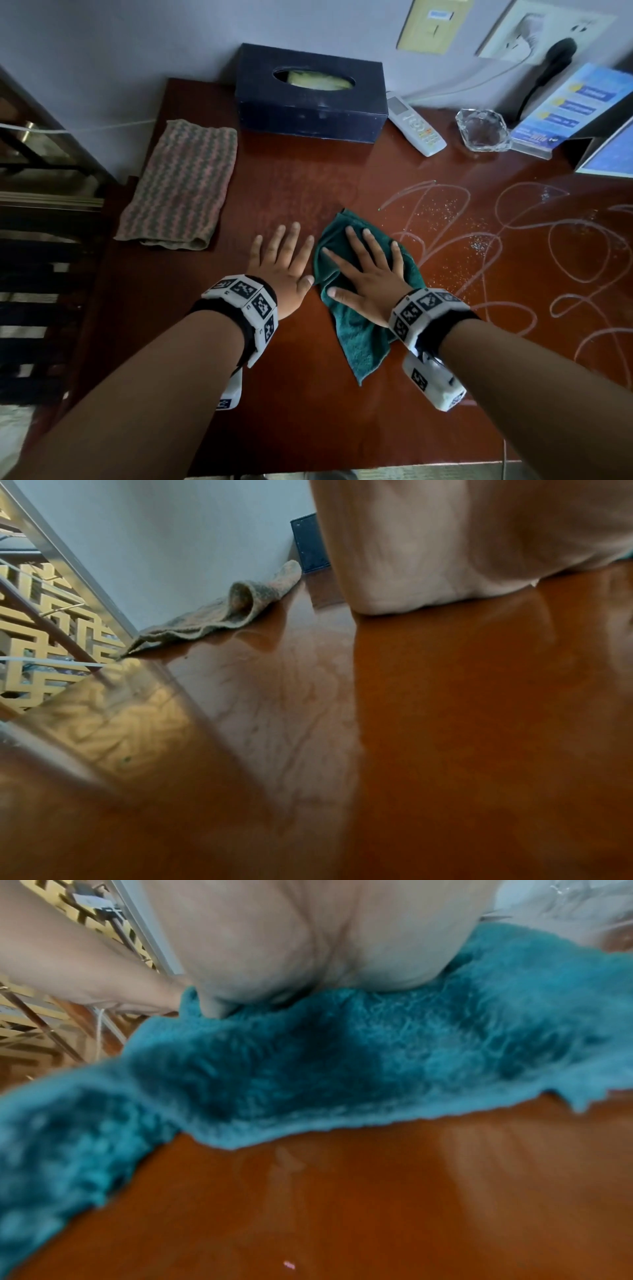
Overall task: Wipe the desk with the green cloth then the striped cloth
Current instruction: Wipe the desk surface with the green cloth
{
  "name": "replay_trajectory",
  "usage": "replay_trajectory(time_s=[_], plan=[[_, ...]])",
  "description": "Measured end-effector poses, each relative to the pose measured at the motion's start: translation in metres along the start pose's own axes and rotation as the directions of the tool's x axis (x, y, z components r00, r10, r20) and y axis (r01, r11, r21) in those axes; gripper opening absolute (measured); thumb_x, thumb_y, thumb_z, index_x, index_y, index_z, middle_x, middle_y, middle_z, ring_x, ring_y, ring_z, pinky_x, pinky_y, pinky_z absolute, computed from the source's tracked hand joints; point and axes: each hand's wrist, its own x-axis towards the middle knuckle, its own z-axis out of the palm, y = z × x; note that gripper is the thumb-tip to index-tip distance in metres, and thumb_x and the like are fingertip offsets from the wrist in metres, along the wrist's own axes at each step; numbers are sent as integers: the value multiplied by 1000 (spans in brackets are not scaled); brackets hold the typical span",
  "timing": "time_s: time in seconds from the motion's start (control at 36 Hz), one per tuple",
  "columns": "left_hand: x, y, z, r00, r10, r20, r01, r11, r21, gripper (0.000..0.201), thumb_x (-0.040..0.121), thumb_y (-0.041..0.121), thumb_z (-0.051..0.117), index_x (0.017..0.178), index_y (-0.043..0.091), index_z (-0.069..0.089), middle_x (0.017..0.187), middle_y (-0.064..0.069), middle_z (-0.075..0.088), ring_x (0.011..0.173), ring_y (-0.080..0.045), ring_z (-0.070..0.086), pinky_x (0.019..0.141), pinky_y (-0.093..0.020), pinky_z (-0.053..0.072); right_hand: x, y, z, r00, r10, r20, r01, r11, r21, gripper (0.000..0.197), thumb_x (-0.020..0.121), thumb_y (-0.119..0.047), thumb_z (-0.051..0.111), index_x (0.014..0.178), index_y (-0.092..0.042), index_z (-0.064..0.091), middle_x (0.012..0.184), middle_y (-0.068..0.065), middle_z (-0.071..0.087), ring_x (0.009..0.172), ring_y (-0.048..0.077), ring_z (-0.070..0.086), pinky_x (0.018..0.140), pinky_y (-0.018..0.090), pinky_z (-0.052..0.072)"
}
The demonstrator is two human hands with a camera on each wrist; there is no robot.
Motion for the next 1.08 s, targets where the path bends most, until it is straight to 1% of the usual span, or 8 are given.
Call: replay_trajectory(time_s=[0.5, 0.56, 0.61, 0.67, 0.78, 0.89, 0.97, 1.08], plan=[[-1, 1, 0, 1000, -10, -12, 11, 999, 32, 58, 99, 48, 7, 127, 28, -40, 133, 0, -50, 138, -23, -32, 113, -49, -14, 81, 9, -48, 969, 238, -68, -222, 957, 187, 67, 90, -70, 25, 146, -50, -6, 154, -9, -30, 142, 20, -27, 110, 59, -15], [-1, 1, 1, 1000, -16, -12, 16, 1000, 12, 56, 96, 52, 0, 126, 28, -41, 132, 1, -52, 138, -22, -32, 112, -48, -15, 85, 9, -52, 958, 276, -72, -255, 942, 220, 68, 91, -70, 25, 147, -48, -6, 155, -8, -29, 142, 20, -26, 111, 58, -14], [-2, -1, 0, 1000, -18, -4, 18, 1000, 1, 59, 77, 57, -21, 123, 29, -44, 126, 3, -57, 138, -22, -33, 112, -48, -16, 87, 9, -55, 957, 281, -67, -261, 940, 219, 70, 90, -70, 24, 148, -46, -6, 155, -7, -28, 143, 20, -25, 112, 58, -12], [-3, 0, -1, 1000, -19, 4, 19, 1000, -8, 66, 63, 54, -28, 121, 28, -46, 121, 4, -59, 138, -21, -33, 111, -48, -16, 83, 13, -60, 966, 251, -68, -234, 953, 195, 73, 89, -71, 26, 150, -42, -4, 157, -5, -24, 145, 21, -20, 114, 56, -9], [-3, 2, -3, 1000, -25, 15, 25, 1000, -17, 57, 83, 56, -14, 125, 28, -42, 125, 4, -57, 138, -20, -33, 112, -47, -16, 64, 37, -63, 989, 41, -139, -45, 999, -26, 88, 84, -73, 39, 152, -31, 4, 160, 1, -12, 146, 21, -12, 116, 51, -9], [-3, 1, -1, 1000, -25, 5, 25, 1000, -13, 73, 59, 53, -27, 125, 26, -43, 123, 6, -58, 139, -19, -31, 109, -45, -19, 53, 59, -59, 968, -195, -157, 152, 957, -249, 92, 82, -73, 42, 152, -23, 9, 158, 1, -21, 144, 19, -23, 115, 49, -16], [-3, 1, -2, 1000, -23, 10, 23, 999, -26, 73, 59, 53, -27, 125, 26, -43, 122, 6, -59, 138, -18, -32, 108, -44, -21, 58, 60, -59, 954, -281, -108, 247, 936, -252, 89, 86, -69, 41, 152, -18, 9, 157, 2, -24, 143, 18, -25, 116, 44, -15], [-2, 1, -3, 1000, -10, 8, 10, 999, -39, 74, 59, 54, -26, 124, 24, -43, 122, 6, -59, 136, -17, -35, 103, -43, -25, 70, 59, -55, 950, -307, -50, 289, 931, -222, 89, 87, -71, 36, 152, -27, -7, 156, -2, -26, 142, 16, -26, 117, 45, -13]])
